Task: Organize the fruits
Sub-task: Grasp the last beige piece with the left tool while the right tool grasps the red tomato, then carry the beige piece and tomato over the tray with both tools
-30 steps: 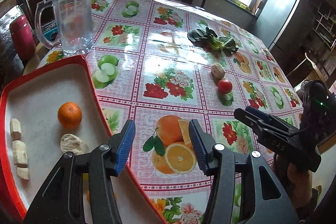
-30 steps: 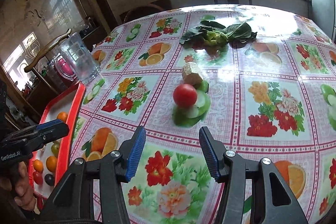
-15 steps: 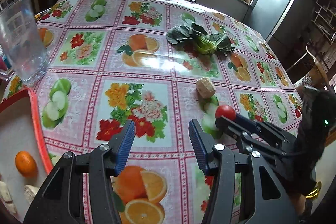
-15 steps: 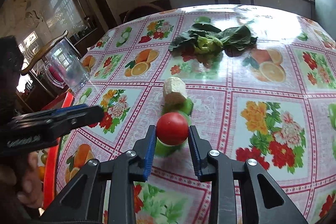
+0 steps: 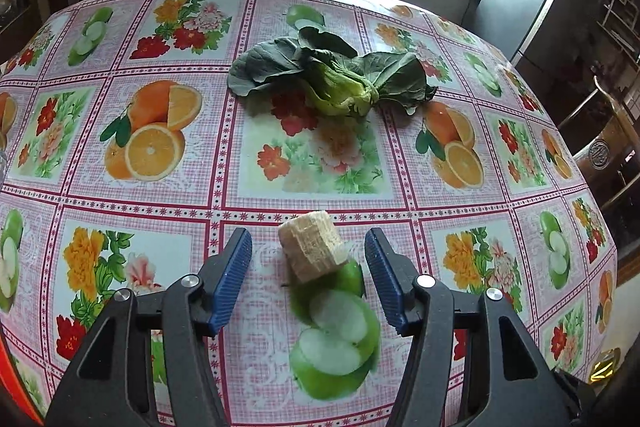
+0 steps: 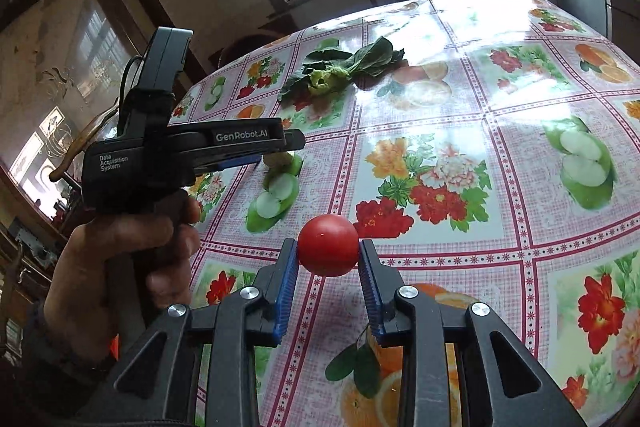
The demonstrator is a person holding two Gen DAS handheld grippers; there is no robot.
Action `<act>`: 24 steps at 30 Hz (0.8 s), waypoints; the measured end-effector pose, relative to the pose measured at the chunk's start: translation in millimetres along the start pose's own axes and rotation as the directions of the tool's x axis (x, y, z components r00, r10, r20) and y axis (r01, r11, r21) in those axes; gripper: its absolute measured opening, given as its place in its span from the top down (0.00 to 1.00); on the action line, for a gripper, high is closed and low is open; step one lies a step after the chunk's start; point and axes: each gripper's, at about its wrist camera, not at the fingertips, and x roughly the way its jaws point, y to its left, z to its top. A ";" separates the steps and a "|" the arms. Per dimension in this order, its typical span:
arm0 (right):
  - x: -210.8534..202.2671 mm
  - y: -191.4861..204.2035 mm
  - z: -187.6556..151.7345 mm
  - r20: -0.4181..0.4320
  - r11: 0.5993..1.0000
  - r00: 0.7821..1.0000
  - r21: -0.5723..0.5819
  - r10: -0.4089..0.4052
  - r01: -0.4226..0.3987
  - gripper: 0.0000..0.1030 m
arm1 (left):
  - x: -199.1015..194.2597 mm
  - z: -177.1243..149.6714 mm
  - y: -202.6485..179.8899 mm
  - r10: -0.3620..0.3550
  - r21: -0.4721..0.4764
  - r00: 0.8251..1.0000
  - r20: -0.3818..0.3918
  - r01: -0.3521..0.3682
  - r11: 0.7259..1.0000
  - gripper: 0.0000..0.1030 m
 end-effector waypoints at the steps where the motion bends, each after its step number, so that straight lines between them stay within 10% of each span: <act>1: -0.9 -0.2 -1.0 0.001 1.000 1.000 0.005 0.003 -0.003 0.70 | 0.6 -0.6 -1.9 0.009 0.015 1.000 0.004 -0.009 1.000 0.55; 3: -4.4 -0.5 -1.8 0.010 1.000 1.000 0.012 0.009 -0.009 0.70 | -1.2 -4.5 -3.7 0.028 0.047 1.000 0.009 -0.029 0.998 0.71; 24: -44.6 52.8 -28.9 0.028 0.995 0.997 -0.076 0.070 -0.068 0.70 | -111.7 -109.9 22.4 0.009 0.022 0.999 0.053 -0.010 1.000 0.71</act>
